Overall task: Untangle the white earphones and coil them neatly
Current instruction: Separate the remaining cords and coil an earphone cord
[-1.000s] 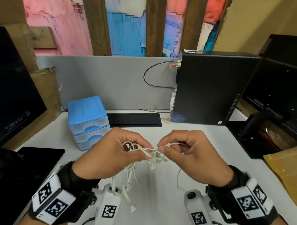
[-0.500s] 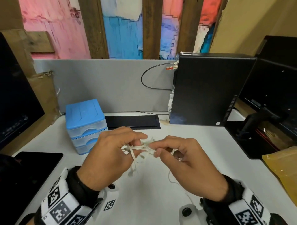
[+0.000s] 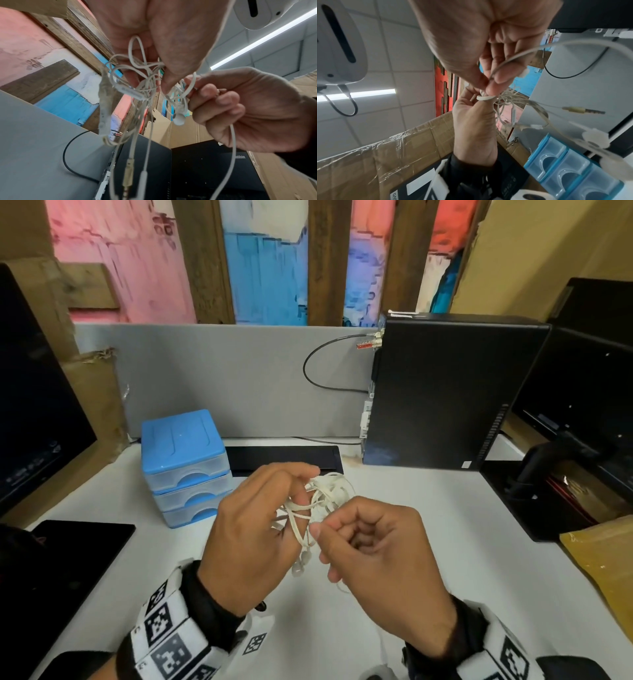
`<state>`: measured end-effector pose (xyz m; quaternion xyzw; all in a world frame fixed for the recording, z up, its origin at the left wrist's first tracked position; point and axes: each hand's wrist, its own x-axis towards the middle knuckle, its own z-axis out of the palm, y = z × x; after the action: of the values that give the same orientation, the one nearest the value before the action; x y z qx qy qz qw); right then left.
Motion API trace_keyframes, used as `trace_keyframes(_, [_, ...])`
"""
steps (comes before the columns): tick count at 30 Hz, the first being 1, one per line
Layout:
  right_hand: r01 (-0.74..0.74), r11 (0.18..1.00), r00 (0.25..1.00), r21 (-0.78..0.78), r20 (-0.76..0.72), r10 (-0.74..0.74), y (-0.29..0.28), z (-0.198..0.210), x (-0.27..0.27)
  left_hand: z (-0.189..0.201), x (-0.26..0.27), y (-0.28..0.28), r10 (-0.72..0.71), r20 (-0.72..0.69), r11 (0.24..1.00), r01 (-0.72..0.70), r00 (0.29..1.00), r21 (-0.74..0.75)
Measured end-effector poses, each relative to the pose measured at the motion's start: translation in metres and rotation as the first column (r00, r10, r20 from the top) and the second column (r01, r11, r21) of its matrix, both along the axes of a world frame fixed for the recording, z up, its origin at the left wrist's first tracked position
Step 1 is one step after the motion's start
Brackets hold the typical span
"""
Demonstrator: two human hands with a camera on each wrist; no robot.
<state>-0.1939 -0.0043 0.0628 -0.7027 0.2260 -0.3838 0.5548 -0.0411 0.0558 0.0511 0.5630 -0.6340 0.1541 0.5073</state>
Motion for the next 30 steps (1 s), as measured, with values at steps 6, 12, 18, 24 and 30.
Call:
trace_keyframes(6, [0.134, 0.991, 0.987, -0.026, 0.093, -0.131, 0.002, -0.007, 0.003, -0.007, -0.01, -0.003, -0.072, -0.005, 0.997, 0.071, 0.997, -0.025])
trace_keyframes(12, [0.16, 0.985, 0.977, -0.068, 0.154, -0.148, -0.009, -0.01, 0.003, 0.001, -0.015, 0.005, -0.373, -0.41, 0.906, 0.423, 0.832, 0.033])
trace_keyframes(18, [0.208, 0.961, 0.969, -0.18, 0.173, -0.177, -0.01, -0.015, 0.003, 0.006, -0.008, -0.002, -0.392, -0.727, 0.862, 0.502, 0.563, -0.076])
trace_keyframes(24, [0.218, 0.931, 0.967, -0.291, 0.194, -0.166, 0.001, -0.017, 0.003, 0.003, -0.003, -0.004, -0.341, -0.665, 0.912, 0.406, 0.665, -0.062])
trace_keyframes(30, [0.263, 0.911, 0.953, -0.318, 0.231, -0.195, -0.001, -0.014, 0.003, 0.005, -0.002, -0.003, -0.396, -0.66, 0.885, 0.457, 0.639, -0.089])
